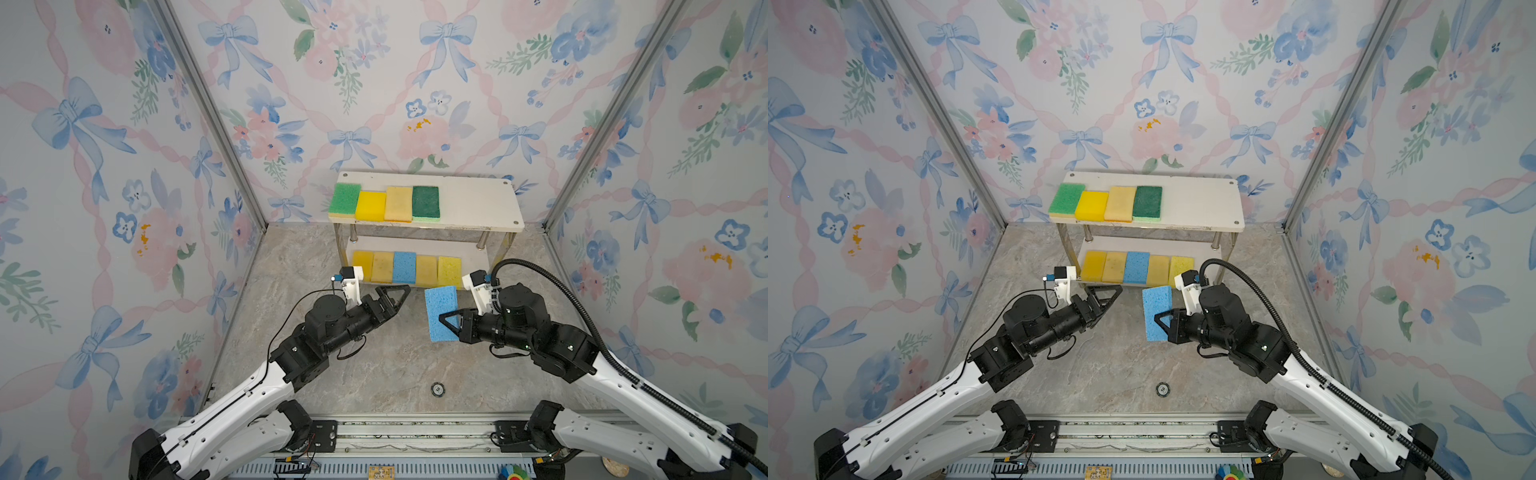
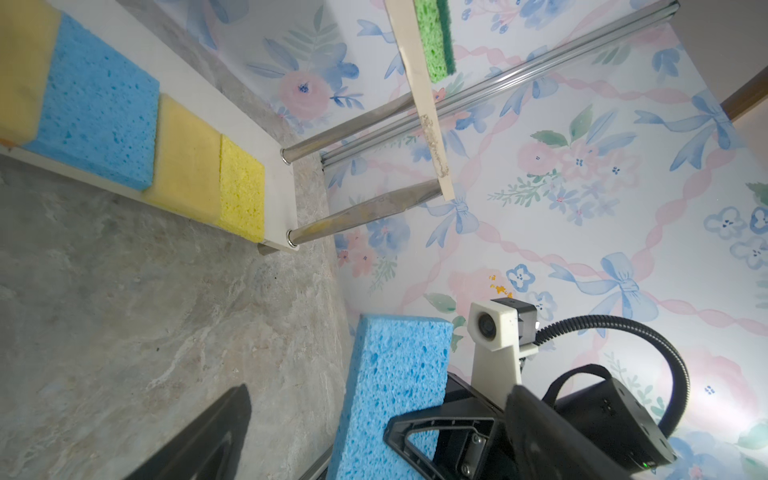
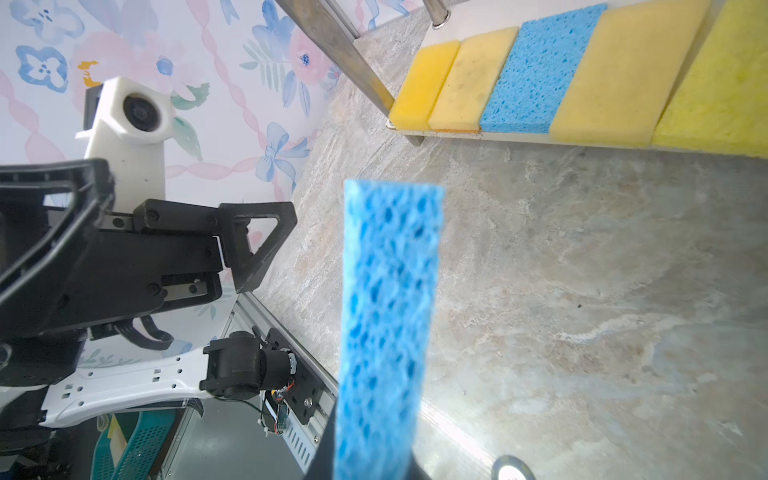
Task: Place and organize the cleaning sponges onto the shelf
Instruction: 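Close the right gripper on the blue sponge beside the left gripper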
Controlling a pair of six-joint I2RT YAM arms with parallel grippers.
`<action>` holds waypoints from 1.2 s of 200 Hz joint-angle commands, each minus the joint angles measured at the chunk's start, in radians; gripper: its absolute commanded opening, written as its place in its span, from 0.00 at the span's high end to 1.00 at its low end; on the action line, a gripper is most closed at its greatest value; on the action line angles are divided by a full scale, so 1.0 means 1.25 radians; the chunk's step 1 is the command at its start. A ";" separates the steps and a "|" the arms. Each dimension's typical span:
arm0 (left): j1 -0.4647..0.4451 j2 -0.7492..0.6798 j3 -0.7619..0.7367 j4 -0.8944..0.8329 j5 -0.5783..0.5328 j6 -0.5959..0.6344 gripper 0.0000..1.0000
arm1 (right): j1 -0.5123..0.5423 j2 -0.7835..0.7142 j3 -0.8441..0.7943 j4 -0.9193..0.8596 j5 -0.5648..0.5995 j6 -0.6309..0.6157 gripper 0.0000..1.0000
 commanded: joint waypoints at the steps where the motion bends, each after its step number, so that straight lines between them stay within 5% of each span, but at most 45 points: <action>1: 0.019 -0.014 0.000 0.016 0.090 0.118 0.02 | -0.039 -0.024 0.041 -0.018 -0.065 0.016 0.89; 26: 0.043 -0.013 -0.002 0.055 0.207 0.154 0.02 | -0.090 -0.024 0.060 0.019 -0.164 0.058 0.89; 59: 0.050 0.000 -0.050 0.231 0.341 0.080 0.02 | -0.117 -0.010 0.067 0.116 -0.278 0.137 0.89; 116: 0.038 0.036 -0.040 0.306 0.384 0.043 0.02 | -0.107 0.032 0.018 0.356 -0.422 0.306 0.88; 154: 0.035 0.061 -0.032 0.359 0.395 0.016 0.09 | -0.050 0.074 0.018 0.389 -0.457 0.303 0.88; 193: 0.034 0.070 -0.032 0.379 0.395 0.002 0.32 | -0.017 0.101 0.031 0.362 -0.457 0.271 0.87; 212: 0.034 0.071 -0.034 0.380 0.390 -0.003 0.59 | -0.016 0.107 0.031 0.360 -0.457 0.269 0.86; 240: 0.034 0.069 -0.046 0.384 0.381 -0.007 0.80 | -0.014 0.112 0.031 0.353 -0.453 0.262 0.83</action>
